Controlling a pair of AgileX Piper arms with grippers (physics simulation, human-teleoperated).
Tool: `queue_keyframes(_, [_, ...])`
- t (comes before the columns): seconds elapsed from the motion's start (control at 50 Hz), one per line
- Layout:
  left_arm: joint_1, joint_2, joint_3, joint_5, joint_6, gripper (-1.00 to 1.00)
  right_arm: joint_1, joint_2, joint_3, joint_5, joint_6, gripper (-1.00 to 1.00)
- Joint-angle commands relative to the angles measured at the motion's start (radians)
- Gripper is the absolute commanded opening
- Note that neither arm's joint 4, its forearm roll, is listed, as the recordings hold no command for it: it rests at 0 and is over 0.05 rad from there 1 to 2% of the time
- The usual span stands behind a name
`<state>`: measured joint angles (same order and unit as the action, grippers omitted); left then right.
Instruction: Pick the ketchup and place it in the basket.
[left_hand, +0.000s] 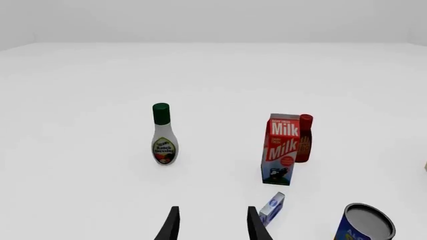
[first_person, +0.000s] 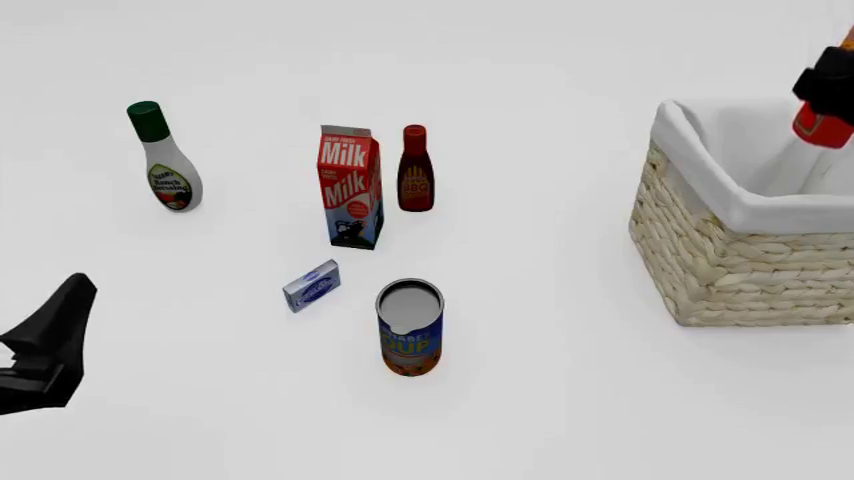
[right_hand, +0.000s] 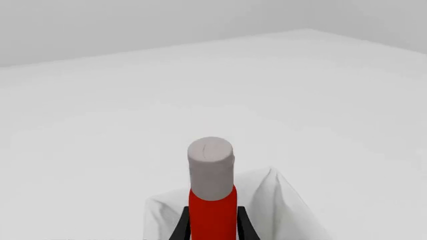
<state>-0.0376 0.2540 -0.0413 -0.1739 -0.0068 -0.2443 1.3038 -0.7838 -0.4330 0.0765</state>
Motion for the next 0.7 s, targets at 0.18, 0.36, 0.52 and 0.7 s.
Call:
queue_keyframes(0.18, [0.003, 0.007, 0.0, -0.007, -0.004, 1.0, -0.028, 0.066, -0.012, -0.025, -0.003, -1.0])
queue_keyframes(0.36, [0.004, 0.009, 0.002, -0.012, -0.006, 1.0, -0.045, 0.105, -0.021, -0.031, -0.013, -1.0])
queue_keyframes(0.52, [0.006, 0.008, 0.001, -0.01, -0.008, 1.0, -0.054, 0.133, -0.024, -0.042, -0.017, -1.0])
queue_keyframes(0.7, [0.007, 0.005, 0.001, -0.007, -0.009, 1.0, -0.06, 0.162, -0.021, -0.054, -0.022, -1.0])
